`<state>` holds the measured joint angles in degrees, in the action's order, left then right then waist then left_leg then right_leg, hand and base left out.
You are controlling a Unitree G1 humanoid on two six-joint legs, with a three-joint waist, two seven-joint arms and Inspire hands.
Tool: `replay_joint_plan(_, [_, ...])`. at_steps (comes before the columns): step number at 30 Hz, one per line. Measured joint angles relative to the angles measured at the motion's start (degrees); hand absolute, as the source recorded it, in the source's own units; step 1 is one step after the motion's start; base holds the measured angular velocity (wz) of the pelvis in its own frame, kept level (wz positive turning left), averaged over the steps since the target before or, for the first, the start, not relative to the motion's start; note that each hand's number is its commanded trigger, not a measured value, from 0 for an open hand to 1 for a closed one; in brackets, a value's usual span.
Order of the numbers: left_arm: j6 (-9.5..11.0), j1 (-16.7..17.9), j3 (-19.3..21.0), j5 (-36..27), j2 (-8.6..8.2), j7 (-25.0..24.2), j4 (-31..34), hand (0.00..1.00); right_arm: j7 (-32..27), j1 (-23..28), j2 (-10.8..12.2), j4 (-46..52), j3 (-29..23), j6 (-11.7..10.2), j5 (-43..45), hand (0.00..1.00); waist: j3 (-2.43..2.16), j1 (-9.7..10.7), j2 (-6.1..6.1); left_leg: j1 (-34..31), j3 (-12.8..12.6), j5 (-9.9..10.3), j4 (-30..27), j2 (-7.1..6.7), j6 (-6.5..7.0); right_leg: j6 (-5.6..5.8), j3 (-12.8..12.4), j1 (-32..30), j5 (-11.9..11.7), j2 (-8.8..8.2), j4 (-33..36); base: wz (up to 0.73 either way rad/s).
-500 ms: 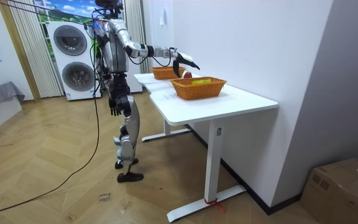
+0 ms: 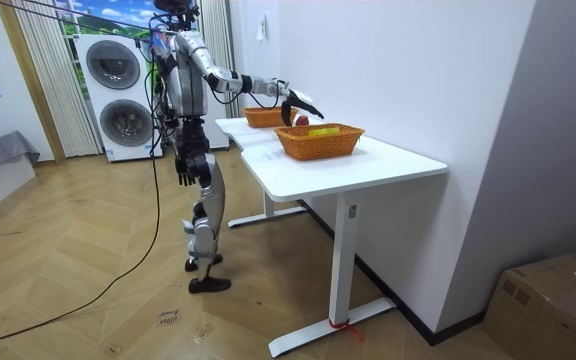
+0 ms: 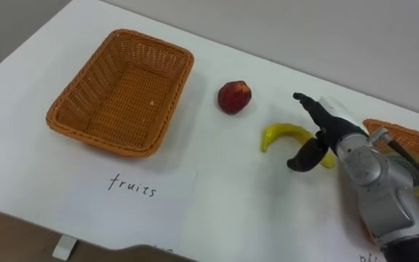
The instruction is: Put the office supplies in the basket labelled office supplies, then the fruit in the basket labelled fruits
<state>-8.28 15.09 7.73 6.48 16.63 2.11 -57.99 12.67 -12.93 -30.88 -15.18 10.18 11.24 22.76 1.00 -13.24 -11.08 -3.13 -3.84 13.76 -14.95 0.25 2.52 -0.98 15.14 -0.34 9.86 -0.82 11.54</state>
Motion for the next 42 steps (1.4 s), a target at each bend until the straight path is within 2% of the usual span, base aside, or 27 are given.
replay_joint_plan(5, [0.01,-0.19,-0.42,0.4,0.0,0.07,-0.11,0.0,-0.04,-0.51,0.0,-1.15,0.16,-1.29,-0.04,0.0,-0.07,0.01,0.5,-0.6,0.75,-0.01,-0.72,-0.03,0.0,0.0,0.7,-0.23,0.0,-0.03,0.0,0.06])
replay_joint_plan(12, [0.02,-0.58,-2.36,0.38,-0.05,-0.63,-0.6,0.0,-0.08,-2.5,-0.03,-5.08,3.25,-1.95,-0.04,0.0,-0.14,-0.03,0.8,-0.7,0.91,-0.01,-0.76,-0.03,-0.01,0.0,1.06,-0.19,0.0,-0.09,0.04,0.01])
replay_joint_plan(15, [-0.02,-0.53,-2.43,0.37,-0.05,-0.55,-0.68,0.0,-0.07,-4.04,-0.03,-7.61,3.8,-1.79,-0.23,0.0,-0.04,0.0,0.96,-0.65,0.99,-0.01,-0.87,-0.04,-0.01,0.0,1.32,-0.07,0.0,-0.13,0.04,0.0])
replay_joint_plan(21, [-0.29,-0.44,-2.42,0.4,-0.05,-0.59,-0.64,0.0,-0.04,-4.09,-0.05,-9.17,4.01,-1.54,-0.13,0.0,-0.14,-0.32,0.91,-0.54,1.44,-0.01,-0.84,-0.09,-0.01,0.0,2.17,0.3,0.0,-0.18,0.04,0.03])
replay_joint_plan(27, [-0.55,0.09,-2.36,0.39,-0.05,-2.77,-0.53,0.0,0.07,-4.09,-0.05,-9.23,4.08,-1.14,-0.05,0.0,-0.25,-1.21,1.11,-0.7,1.86,-0.03,-1.2,-0.11,-0.06,-0.01,2.53,0.53,-0.01,-0.17,0.06,0.02])
replay_joint_plan(34, [-1.12,0.3,-2.38,0.4,-0.05,-2.65,-0.36,0.0,0.07,-4.09,-0.09,-9.57,4.13,-1.09,-0.04,0.0,-0.29,-1.19,1.06,-1.33,2.61,-0.03,-1.87,-0.17,-0.07,-0.08,3.25,0.54,-0.05,-0.21,0.07,0.05])
replay_joint_plan(37, [-1.26,0.71,-2.42,0.4,-0.05,-2.48,-0.04,0.0,0.07,-4.13,-0.12,-10.75,4.12,-1.1,-0.05,0.0,-0.45,-1.19,0.94,-1.34,2.63,-0.03,-1.88,-0.18,-0.08,-0.11,3.48,0.57,-0.06,-0.24,0.07,0.0])
replay_joint_plan(42, [-1.53,0.95,-2.44,0.38,-0.04,-2.04,0.66,0.0,0.07,-4.14,-0.46,-11.67,4.12,-0.22,-0.05,0.0,-0.46,-1.05,0.95,-1.24,2.85,-0.04,-2.05,-0.23,-0.07,-0.13,3.81,0.89,-0.08,-0.29,0.07,0.02])
